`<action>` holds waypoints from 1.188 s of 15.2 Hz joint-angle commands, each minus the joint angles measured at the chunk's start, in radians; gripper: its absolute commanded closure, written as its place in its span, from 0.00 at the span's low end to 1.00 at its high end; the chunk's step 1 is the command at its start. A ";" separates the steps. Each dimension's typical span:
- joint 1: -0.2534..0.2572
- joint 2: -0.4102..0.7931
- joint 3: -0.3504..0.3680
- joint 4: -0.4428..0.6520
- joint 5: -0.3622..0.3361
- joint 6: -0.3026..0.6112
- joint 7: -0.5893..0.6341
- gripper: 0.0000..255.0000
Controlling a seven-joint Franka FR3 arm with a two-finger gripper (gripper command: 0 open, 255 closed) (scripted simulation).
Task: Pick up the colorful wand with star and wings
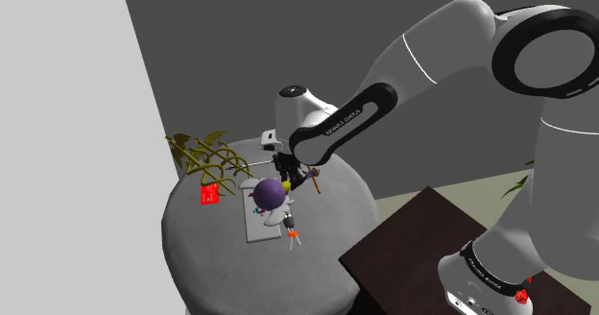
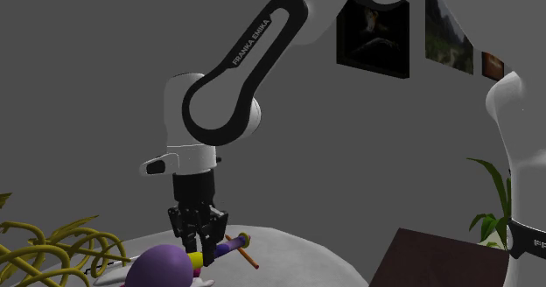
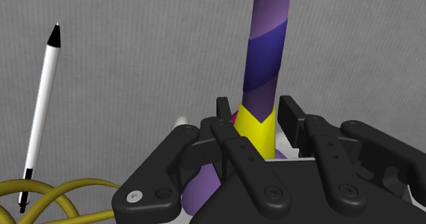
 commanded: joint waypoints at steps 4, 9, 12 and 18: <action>0.000 0.002 0.000 0.000 0.000 0.000 -0.001 1.00; -0.004 -0.041 0.007 0.003 0.010 -0.043 -0.007 1.00; -0.007 -0.072 0.011 0.003 0.018 -0.075 -0.013 1.00; -0.012 -0.130 0.019 0.010 0.033 -0.139 -0.024 1.00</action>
